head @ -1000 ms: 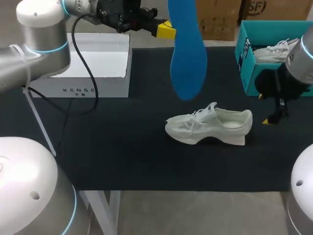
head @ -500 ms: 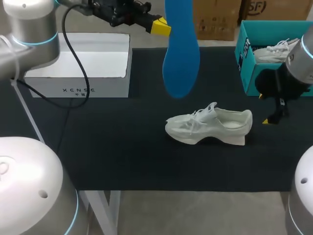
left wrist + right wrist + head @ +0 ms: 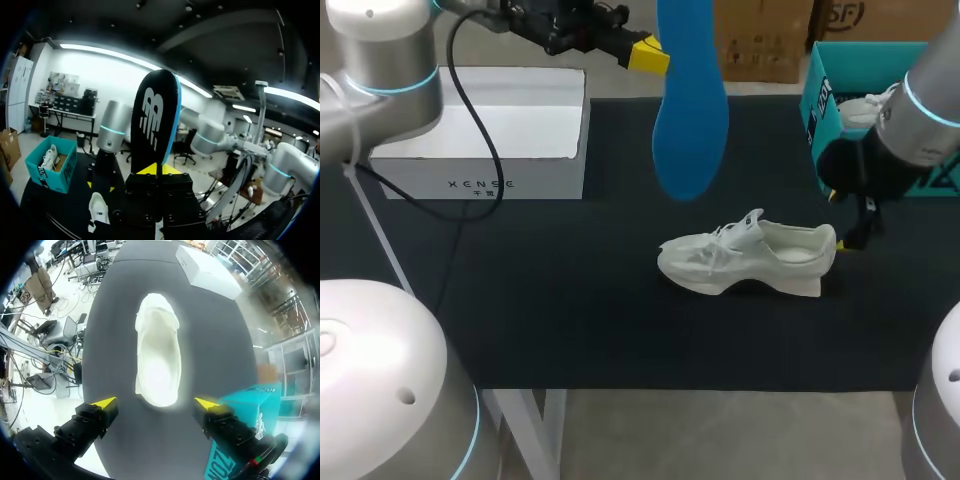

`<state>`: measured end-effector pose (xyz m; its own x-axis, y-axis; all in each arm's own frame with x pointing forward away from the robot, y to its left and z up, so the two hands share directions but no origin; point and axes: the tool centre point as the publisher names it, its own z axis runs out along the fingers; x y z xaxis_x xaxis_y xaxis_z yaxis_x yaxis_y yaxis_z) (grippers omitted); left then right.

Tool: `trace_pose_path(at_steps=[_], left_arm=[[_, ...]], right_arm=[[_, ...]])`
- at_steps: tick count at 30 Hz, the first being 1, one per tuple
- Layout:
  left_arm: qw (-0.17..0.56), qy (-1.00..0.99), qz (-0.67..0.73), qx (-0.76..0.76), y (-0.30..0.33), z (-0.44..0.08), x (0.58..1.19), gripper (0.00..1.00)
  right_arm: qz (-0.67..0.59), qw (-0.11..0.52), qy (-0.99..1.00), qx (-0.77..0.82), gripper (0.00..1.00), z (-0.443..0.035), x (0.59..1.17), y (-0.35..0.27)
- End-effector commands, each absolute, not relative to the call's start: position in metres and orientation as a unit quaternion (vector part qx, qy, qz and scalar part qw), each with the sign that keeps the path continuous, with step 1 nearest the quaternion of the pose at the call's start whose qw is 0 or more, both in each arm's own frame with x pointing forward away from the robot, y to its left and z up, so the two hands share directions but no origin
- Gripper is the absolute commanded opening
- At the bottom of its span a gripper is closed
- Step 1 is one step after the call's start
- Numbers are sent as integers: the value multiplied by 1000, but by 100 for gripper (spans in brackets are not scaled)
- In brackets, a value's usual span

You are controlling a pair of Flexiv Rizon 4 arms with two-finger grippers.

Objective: Take the shoe out of the shoebox, open the shoe tongue, remove and reinsert the insole, then place the shoe into the shoebox

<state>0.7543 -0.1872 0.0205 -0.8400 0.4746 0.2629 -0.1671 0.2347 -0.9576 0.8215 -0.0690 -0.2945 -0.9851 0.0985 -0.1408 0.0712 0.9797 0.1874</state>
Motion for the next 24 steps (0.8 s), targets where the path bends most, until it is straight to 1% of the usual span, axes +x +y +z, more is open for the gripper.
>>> trace_pose_path(at_steps=[1,12,19,24], left_arm=[[263,-741,609,-104,-187,20,754,0],[263,-741,609,-104,-187,20,754,0],[263,-741,609,-104,-187,20,754,0],[263,-741,609,-104,-187,20,754,0]], right_arm=[[91,56,993,47,100,-311,840,-58],[122,30,990,67,100,-327,852,-49],[129,34,988,79,100,-337,866,-43],[112,40,990,82,100,-351,874,-41]])
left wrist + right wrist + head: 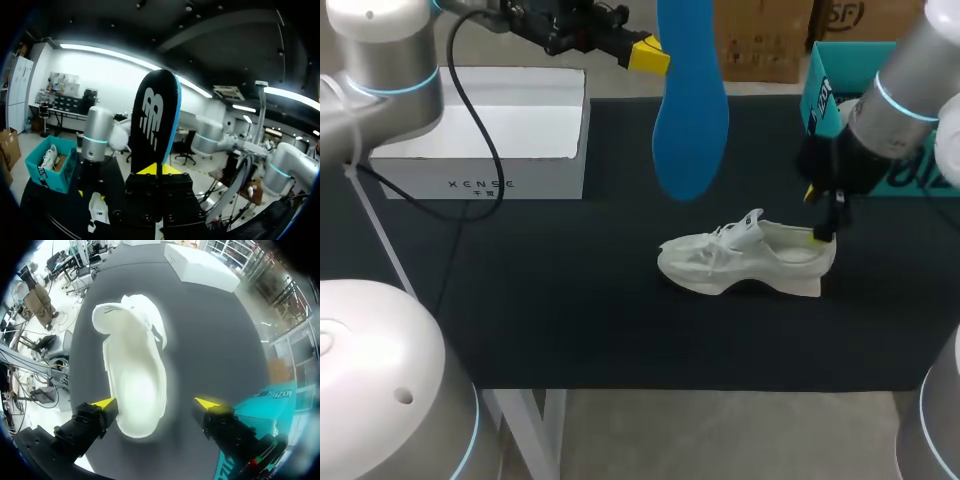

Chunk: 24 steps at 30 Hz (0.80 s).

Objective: Take the shoe out of the shoebox, open the shoe tongue, remove and reinsert the insole, then place the shoe into the shoebox

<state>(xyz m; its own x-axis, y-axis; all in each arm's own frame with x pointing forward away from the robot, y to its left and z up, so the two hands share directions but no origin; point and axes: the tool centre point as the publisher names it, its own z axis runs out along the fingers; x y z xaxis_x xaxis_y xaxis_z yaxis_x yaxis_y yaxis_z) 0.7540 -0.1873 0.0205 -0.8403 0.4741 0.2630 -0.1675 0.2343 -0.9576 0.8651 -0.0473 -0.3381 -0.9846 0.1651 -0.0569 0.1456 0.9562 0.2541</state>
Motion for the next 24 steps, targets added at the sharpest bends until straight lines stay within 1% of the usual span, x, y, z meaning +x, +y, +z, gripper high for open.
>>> trace_pose_path(at_steps=[1,18,19,20,21,24], left_arm=[[263,-741,609,-104,-187,20,754,0],[263,-741,609,-104,-187,20,754,0],[263,-741,609,-104,-187,20,754,0],[263,-741,609,-104,-187,20,754,0],[263,-741,609,-104,-187,20,754,0],[263,-741,609,-104,-187,20,754,0]], right_arm=[[106,42,990,80,100,-353,875,-40],[98,26,992,77,100,-394,878,-27],[97,25,992,76,62,-396,878,-28],[97,25,992,77,6,-398,878,-28],[96,25,992,77,0,-399,878,-29],[91,27,992,78,0,-400,877,-29]])
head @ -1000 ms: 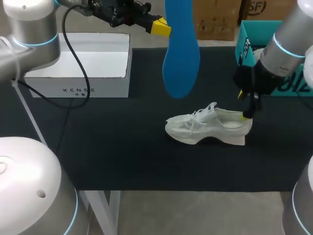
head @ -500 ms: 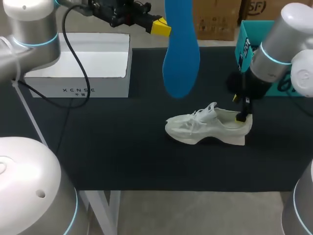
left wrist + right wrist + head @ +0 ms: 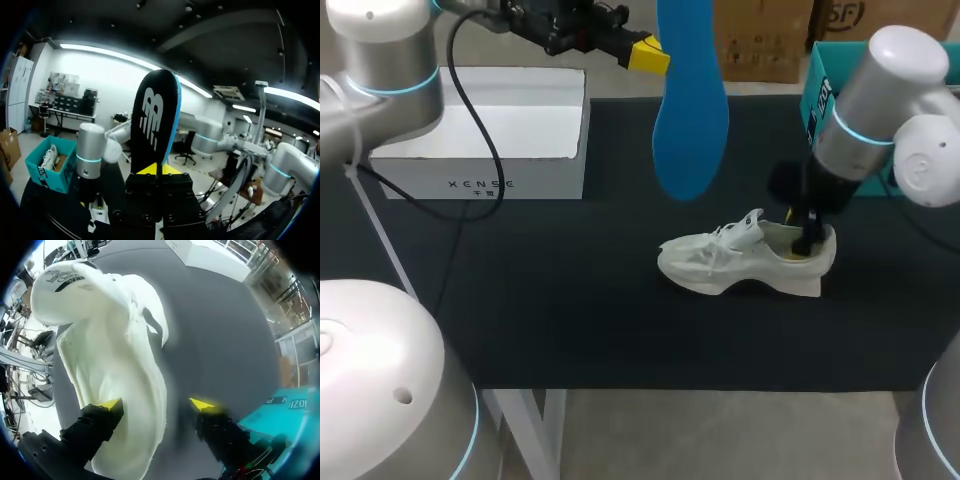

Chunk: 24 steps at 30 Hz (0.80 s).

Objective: Take the shoe out of the shoebox, open the shoe tongue, remove and reinsert the insole, then place the shoe into the shoebox

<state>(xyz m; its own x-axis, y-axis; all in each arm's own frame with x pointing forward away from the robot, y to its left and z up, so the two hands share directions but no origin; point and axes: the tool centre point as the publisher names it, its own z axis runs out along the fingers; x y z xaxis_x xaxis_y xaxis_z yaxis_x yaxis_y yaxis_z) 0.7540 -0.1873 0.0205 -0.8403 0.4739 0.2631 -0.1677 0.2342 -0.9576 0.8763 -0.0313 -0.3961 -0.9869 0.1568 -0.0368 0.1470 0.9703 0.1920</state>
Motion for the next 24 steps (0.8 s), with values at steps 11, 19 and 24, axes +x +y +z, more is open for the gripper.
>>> trace_pose_path(at_steps=[11,19,24], left_arm=[[263,-741,609,-104,-187,20,754,0],[263,-741,609,-104,-187,20,754,0],[263,-741,609,-104,-187,20,754,0]], right_arm=[[91,36,992,81,0,-394,870,-33],[99,53,990,83,0,-370,866,-37],[85,69,991,74,0,-344,865,-40]])
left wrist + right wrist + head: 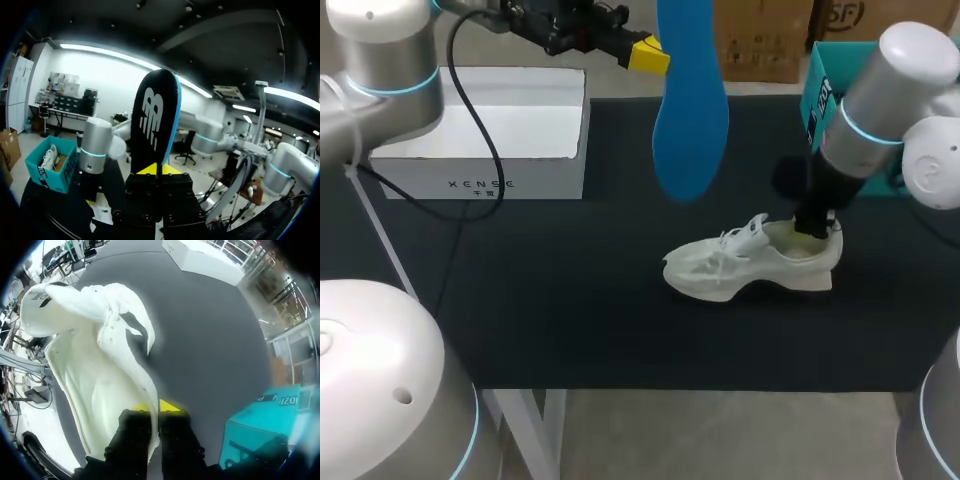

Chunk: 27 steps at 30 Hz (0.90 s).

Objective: Take the shoe out of the shoebox, open the shoe tongue, remove and reinsert the insole, then place the shoe into the shoebox

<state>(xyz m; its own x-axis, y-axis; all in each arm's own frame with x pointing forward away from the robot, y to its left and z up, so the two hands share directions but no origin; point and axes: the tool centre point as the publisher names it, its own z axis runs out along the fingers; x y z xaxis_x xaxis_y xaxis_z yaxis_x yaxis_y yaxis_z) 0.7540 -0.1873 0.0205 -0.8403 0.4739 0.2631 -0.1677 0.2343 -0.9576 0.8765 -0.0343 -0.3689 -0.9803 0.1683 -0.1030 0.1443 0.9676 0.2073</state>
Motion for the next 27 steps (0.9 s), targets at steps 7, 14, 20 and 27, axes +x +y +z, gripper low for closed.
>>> trace_pose_path(at_steps=[7,14,20,27], left_arm=[[263,-741,609,-104,-187,20,754,0],[263,-741,609,-104,-187,20,754,0],[263,-741,609,-104,-187,20,754,0],[263,-741,609,-104,-187,20,754,0]], right_arm=[[81,67,992,71,0,-338,863,-38],[81,67,992,71,0,-338,863,-38],[72,63,987,132,0,-338,866,-40],[80,92,881,458,0,-336,849,-72]])
